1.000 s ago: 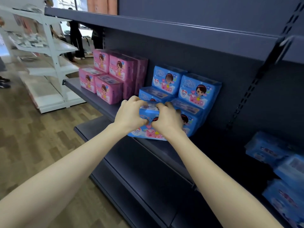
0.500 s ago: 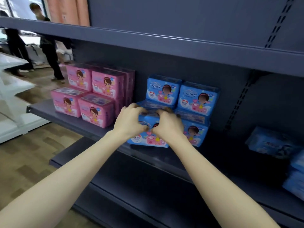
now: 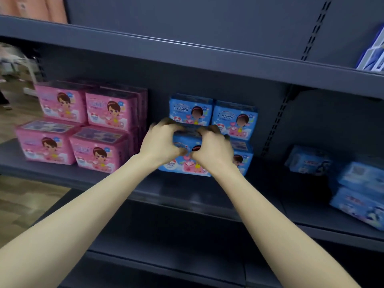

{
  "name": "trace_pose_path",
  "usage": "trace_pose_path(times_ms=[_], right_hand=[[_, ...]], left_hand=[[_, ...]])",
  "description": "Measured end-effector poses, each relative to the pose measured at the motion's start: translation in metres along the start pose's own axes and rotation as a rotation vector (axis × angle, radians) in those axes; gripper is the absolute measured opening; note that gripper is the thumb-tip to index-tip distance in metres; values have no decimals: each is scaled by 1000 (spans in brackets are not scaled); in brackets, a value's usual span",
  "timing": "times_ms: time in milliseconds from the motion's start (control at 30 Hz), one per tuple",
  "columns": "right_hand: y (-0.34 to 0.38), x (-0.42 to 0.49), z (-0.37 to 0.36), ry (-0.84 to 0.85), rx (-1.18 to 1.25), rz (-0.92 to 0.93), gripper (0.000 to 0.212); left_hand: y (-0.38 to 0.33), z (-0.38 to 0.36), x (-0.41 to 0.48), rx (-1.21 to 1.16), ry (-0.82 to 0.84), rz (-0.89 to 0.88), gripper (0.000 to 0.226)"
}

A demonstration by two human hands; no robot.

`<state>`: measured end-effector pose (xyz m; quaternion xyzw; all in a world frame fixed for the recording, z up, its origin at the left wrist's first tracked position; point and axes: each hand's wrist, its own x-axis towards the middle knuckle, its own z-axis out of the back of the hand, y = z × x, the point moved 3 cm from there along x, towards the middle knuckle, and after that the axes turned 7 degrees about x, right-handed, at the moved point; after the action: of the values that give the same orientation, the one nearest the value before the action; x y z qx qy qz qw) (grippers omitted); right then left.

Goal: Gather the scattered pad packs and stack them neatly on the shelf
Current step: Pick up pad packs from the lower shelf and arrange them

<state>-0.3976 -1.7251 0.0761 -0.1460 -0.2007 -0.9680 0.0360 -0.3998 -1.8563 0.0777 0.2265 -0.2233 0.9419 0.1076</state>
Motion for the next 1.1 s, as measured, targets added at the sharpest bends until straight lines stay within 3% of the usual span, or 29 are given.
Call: trace_pose_path(times_ms=[200, 400, 667, 1100], right_hand=[[2, 26, 6, -82, 5, 22, 69], [3, 48, 15, -54, 23, -24, 53], [-3, 78, 3, -112, 10, 47, 47], [-16, 95, -15, -98, -48, 97, 56]], left_hand=[[-1, 8, 31, -27, -29, -53, 56], [7, 1, 65, -24, -27, -93, 57], [23, -18, 98, -43, -32, -139, 55], [42, -38, 115, -75, -31, -162, 56]])
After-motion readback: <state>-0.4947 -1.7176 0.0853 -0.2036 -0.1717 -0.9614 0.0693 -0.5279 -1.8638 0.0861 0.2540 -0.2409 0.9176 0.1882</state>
